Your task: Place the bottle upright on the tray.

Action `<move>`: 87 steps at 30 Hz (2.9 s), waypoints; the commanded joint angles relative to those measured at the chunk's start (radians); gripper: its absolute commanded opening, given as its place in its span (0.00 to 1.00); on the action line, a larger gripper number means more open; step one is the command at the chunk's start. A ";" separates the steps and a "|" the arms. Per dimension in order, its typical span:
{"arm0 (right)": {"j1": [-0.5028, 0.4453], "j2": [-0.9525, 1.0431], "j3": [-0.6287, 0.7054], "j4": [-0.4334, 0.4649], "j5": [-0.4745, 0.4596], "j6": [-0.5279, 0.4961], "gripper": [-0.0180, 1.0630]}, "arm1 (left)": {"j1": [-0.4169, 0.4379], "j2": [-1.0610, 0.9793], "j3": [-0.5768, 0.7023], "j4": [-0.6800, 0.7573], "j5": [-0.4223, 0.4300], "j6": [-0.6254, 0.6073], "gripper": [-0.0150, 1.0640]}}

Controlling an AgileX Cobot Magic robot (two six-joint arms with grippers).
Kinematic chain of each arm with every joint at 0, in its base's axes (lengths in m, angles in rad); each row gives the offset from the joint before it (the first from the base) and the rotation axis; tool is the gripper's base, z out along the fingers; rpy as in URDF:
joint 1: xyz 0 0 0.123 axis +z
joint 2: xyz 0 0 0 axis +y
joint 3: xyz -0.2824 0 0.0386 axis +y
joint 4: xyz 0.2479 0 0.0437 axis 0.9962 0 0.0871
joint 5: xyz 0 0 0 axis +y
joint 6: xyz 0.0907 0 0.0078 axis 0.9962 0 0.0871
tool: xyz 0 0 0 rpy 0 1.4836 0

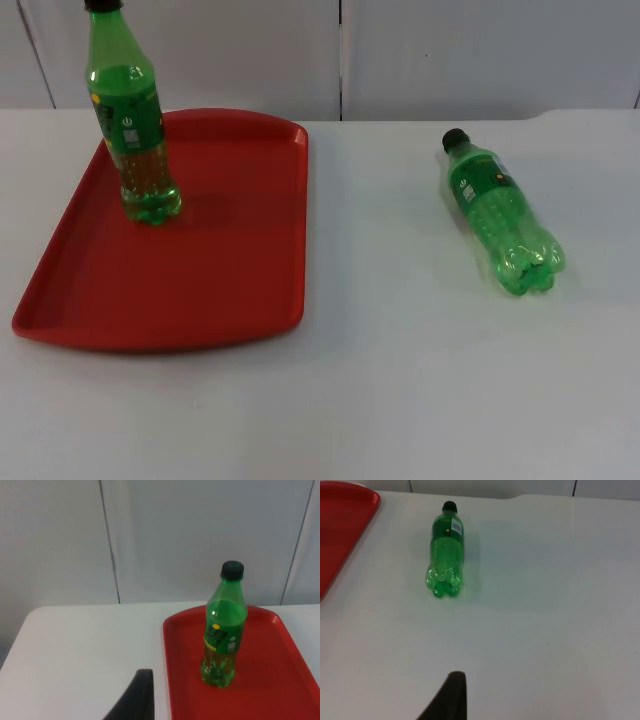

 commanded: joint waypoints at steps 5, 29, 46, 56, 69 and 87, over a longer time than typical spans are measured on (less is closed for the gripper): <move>-0.006 -0.003 0.002 0.003 -0.009 -0.007 0.99 | 0.000 -0.092 0.002 -0.117 0.085 0.136 0.99; -0.006 -0.003 0.002 0.003 -0.009 -0.007 0.99 | 0.000 -0.428 0.020 -0.290 0.419 0.313 0.99; -0.006 -0.003 0.002 0.003 -0.009 -0.007 0.99 | 0.000 -0.526 0.090 -0.224 0.452 0.239 0.99; -0.006 -0.003 0.002 0.003 -0.009 -0.007 0.99 | 0.000 -0.526 0.089 -0.157 0.608 0.206 0.99; -0.006 -0.003 0.002 0.003 -0.009 -0.007 0.99 | 0.000 -0.526 0.100 -0.167 0.620 0.206 0.99; -0.006 -0.003 0.002 0.003 -0.009 -0.007 0.99 | 0.000 -0.526 0.100 -0.180 0.620 0.200 0.99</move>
